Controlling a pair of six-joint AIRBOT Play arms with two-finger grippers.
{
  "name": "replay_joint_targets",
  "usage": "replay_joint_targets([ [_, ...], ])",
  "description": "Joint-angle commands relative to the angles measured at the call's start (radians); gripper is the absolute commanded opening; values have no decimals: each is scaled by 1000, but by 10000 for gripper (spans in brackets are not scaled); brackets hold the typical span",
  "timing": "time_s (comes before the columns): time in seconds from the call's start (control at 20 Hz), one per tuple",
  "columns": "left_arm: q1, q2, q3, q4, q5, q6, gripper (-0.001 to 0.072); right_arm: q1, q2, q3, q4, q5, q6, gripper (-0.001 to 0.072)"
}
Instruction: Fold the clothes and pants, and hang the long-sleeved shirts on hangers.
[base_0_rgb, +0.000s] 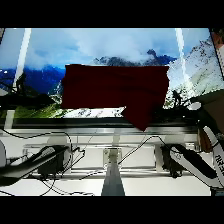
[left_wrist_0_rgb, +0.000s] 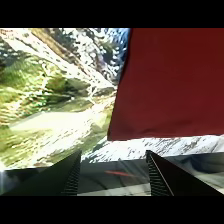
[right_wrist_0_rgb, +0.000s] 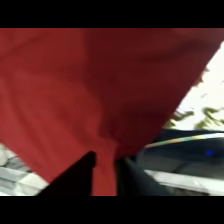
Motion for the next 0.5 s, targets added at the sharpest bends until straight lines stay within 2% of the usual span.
replay_joint_targets([
  [0.0, 0, -55, -6, 0, 2, 0, 432, 0, 1, 2, 92, 35, -105, 78],
  [0.05, 0, -79, -6, -6, -4, 0, 432, 0, 6, 7, 92, 35, -112, 13],
  [0.25, -18, -180, -11, -54, -29, 2, 432, 0, 31, 36, 92, 32, -114, 13],
  [0.4, -48, -255, -13, -175, 9, 65, 432, 0, 45, 64, 92, 34, -114, 13],
  [0.45, -58, -283, -13, -209, 14, 90, 411, 0, 49, 76, 92, 35, -114, 13],
])
